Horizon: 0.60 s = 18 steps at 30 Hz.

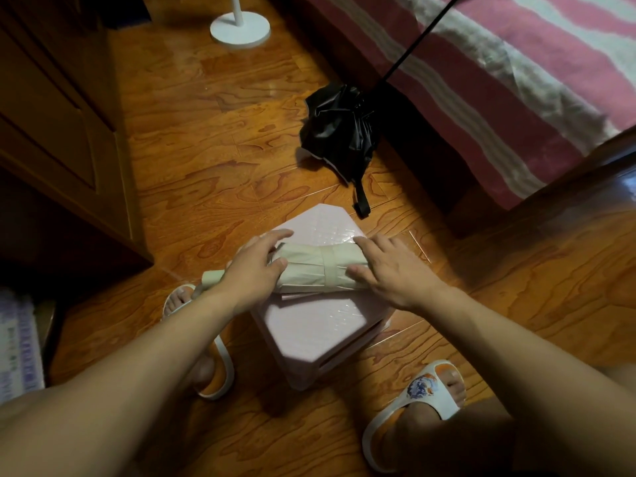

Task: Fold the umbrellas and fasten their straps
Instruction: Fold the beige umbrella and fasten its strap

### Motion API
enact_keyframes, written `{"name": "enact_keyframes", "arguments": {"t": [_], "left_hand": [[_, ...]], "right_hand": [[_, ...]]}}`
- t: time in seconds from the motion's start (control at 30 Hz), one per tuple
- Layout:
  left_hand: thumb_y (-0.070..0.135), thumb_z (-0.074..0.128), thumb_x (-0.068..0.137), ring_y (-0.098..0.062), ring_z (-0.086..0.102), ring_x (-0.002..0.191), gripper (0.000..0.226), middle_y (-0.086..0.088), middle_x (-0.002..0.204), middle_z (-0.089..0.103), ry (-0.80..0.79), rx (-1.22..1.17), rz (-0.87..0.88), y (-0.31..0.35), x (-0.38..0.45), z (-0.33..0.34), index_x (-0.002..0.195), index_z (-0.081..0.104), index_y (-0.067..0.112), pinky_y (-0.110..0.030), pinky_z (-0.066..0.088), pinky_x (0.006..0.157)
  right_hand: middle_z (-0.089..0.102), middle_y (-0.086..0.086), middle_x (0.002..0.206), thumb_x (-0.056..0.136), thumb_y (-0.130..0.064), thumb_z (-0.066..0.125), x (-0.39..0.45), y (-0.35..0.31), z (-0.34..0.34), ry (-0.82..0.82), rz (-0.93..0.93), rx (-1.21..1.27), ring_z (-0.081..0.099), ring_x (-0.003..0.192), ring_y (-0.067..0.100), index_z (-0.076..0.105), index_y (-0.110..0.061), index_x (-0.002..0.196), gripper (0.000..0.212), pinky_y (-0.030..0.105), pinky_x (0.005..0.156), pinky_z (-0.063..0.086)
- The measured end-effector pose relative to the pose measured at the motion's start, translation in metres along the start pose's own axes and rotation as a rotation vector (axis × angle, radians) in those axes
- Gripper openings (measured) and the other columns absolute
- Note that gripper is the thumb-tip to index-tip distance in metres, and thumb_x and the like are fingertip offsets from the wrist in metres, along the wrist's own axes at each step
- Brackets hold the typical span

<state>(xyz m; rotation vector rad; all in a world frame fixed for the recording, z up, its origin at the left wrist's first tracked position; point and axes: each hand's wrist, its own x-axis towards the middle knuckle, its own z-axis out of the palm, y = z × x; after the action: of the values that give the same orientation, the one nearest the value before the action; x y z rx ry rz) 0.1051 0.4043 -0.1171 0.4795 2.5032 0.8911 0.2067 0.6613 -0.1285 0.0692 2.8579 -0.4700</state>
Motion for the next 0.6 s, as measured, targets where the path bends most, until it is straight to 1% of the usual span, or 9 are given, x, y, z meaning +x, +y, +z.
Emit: {"name": "enact_keyframes", "arguments": {"t": [0.07, 0.13, 0.17, 0.2, 0.27, 0.3, 0.37, 0.5, 0.6], "left_hand": [[0.032, 0.050, 0.103, -0.023, 0.039, 0.122, 0.037, 0.004, 0.119, 0.048, 0.059, 0.217, 0.085, 0.007, -0.001, -0.001, 0.138, 0.056, 0.046, -0.046, 0.034, 0.106], [0.041, 0.043, 0.103, -0.024, 0.036, 0.130, 0.041, -0.001, 0.134, 0.049, 0.124, 0.534, 0.405, 0.014, -0.006, 0.000, 0.142, 0.055, 0.036, -0.044, 0.028, 0.109], [0.047, 0.038, 0.103, -0.024, 0.035, 0.138, 0.049, -0.002, 0.146, 0.046, 0.065, 0.632, 0.523, 0.016, -0.009, 0.002, 0.148, 0.048, 0.031, -0.044, 0.024, 0.114], [0.055, 0.032, 0.102, -0.022, 0.030, 0.145, 0.060, 0.000, 0.157, 0.037, -0.033, 0.680, 0.552, 0.016, -0.012, 0.007, 0.156, 0.034, 0.028, -0.043, 0.020, 0.120], [0.064, 0.027, 0.102, -0.020, 0.017, 0.154, 0.074, 0.003, 0.169, 0.016, -0.183, 0.714, 0.398, 0.009, -0.013, 0.014, 0.163, 0.005, 0.027, -0.042, 0.014, 0.125], [0.064, 0.027, 0.103, -0.019, 0.016, 0.154, 0.075, 0.003, 0.170, 0.014, -0.220, 0.675, 0.300, 0.006, -0.011, 0.013, 0.163, 0.001, 0.027, -0.042, 0.017, 0.124], [0.061, 0.029, 0.104, -0.020, 0.022, 0.152, 0.073, 0.003, 0.168, 0.020, -0.267, 0.605, 0.203, 0.003, -0.009, 0.005, 0.163, 0.003, 0.027, -0.043, 0.027, 0.120], [0.058, 0.047, 0.100, -0.022, 0.035, 0.138, 0.076, 0.000, 0.154, 0.037, -0.324, 0.553, 0.246, -0.004, -0.018, -0.003, 0.161, 0.015, 0.027, -0.038, 0.036, 0.110], [0.059, 0.060, 0.093, -0.017, 0.040, 0.125, 0.070, 0.004, 0.137, 0.041, -0.276, 0.525, 0.271, -0.008, -0.036, 0.007, 0.150, 0.032, 0.030, -0.036, 0.040, 0.104]], "right_hand": [[0.046, -0.001, 0.131, 0.095, -0.075, 0.013, 0.001, 0.001, 0.001, 0.001, -0.014, 0.009, 0.043, 0.113, 0.020, 0.036, -0.027, 0.148, 0.076, 0.043, 0.100, 0.043], [0.046, -0.002, 0.128, 0.097, -0.073, 0.013, -0.002, 0.001, 0.005, 0.034, -0.028, 0.009, 0.040, 0.110, 0.017, 0.039, -0.027, 0.145, 0.072, 0.042, 0.098, 0.044], [0.046, -0.002, 0.130, 0.098, -0.072, 0.014, -0.005, 0.000, 0.006, 0.044, -0.030, 0.010, 0.040, 0.111, 0.016, 0.039, -0.026, 0.145, 0.070, 0.041, 0.098, 0.044], [0.046, -0.001, 0.133, 0.099, -0.070, 0.015, -0.008, 0.000, 0.007, 0.057, -0.036, 0.007, 0.040, 0.114, 0.017, 0.039, -0.025, 0.146, 0.070, 0.041, 0.099, 0.044], [0.046, 0.001, 0.140, 0.100, -0.066, 0.016, -0.016, -0.001, 0.007, 0.076, -0.057, -0.017, 0.039, 0.123, 0.019, 0.038, -0.021, 0.149, 0.070, 0.041, 0.104, 0.042], [0.045, 0.002, 0.143, 0.101, -0.064, 0.016, -0.020, -0.002, 0.008, 0.085, -0.068, -0.028, 0.038, 0.127, 0.020, 0.038, -0.020, 0.149, 0.069, 0.042, 0.107, 0.041], [0.043, 0.002, 0.146, 0.104, -0.059, 0.021, -0.031, -0.003, 0.010, 0.103, -0.078, -0.021, 0.033, 0.134, 0.021, 0.038, -0.018, 0.149, 0.063, 0.043, 0.111, 0.038], [0.032, 0.006, 0.158, 0.103, -0.055, 0.038, -0.053, -0.007, 0.019, 0.182, -0.110, -0.051, 0.023, 0.148, 0.027, 0.047, -0.017, 0.141, 0.054, 0.044, 0.121, 0.029], [0.044, 0.002, 0.149, 0.097, -0.055, 0.052, -0.059, -0.002, 0.014, 0.126, -0.182, -0.022, 0.037, 0.138, 0.019, 0.048, -0.021, 0.136, 0.051, 0.041, 0.119, 0.036]]}}
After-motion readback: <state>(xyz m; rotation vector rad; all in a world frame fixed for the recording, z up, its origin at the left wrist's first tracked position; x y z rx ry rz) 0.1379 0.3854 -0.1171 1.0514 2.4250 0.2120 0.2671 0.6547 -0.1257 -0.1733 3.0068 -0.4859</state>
